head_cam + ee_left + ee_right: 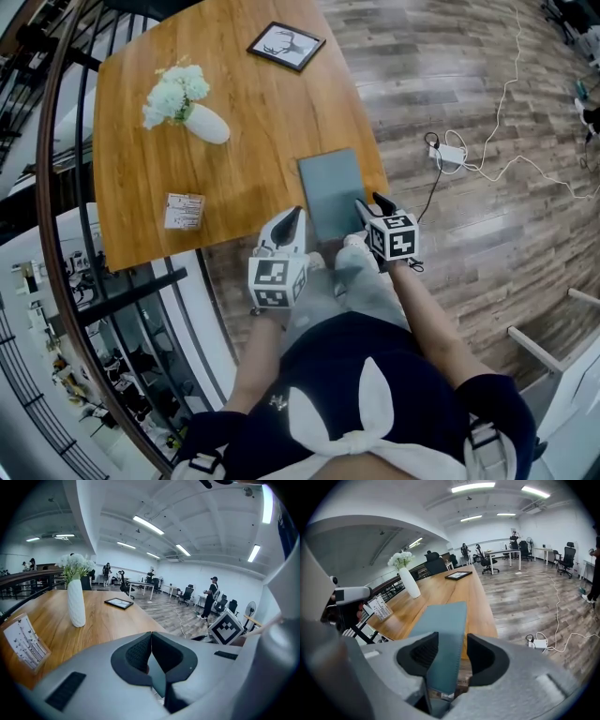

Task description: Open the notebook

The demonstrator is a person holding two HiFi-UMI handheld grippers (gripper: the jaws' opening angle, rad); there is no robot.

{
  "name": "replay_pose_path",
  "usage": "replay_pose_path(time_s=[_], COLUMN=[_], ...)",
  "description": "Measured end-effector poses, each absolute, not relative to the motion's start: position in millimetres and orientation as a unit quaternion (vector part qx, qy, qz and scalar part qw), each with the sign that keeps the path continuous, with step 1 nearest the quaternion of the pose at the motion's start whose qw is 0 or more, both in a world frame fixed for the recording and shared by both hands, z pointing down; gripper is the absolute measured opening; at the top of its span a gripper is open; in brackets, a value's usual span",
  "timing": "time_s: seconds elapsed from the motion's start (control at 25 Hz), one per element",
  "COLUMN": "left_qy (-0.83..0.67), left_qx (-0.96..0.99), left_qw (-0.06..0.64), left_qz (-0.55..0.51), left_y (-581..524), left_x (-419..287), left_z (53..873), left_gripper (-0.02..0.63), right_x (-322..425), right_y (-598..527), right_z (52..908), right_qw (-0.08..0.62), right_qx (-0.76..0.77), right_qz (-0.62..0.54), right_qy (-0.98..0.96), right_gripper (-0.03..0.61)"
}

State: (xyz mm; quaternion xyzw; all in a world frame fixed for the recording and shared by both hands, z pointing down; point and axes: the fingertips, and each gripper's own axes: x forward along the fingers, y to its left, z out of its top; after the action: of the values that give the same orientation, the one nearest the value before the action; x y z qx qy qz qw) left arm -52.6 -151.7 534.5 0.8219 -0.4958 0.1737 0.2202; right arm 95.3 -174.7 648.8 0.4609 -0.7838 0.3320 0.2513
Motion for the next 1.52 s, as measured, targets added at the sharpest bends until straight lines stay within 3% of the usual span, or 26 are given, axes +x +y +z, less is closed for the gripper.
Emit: replay_pose_path(time_s=[0.76, 1.24, 1.52], left_qy=[-0.495, -0.49, -0.491], left_qx=[0.82, 0.822, 0.822], left_qw=[0.223, 0.213, 0.212], left_qz=[0.184, 0.197, 0.198], left_y=[-151, -148, -147], left_x=[-53, -51, -51], left_z=[545, 549, 547], left_gripper=[0.02, 0.02, 0.02], right_x=[88, 93, 95], right_y=[-168, -170, -171], right_z=[683, 677, 670], right_qw=[0.254, 0.244, 0.236], right_qx=[0.435, 0.443, 0.446], right_qz=[0.408, 0.415, 0.41], right_qy=[-0.762, -0.756, -0.76], right_gripper=[0.17, 0.068, 0.041])
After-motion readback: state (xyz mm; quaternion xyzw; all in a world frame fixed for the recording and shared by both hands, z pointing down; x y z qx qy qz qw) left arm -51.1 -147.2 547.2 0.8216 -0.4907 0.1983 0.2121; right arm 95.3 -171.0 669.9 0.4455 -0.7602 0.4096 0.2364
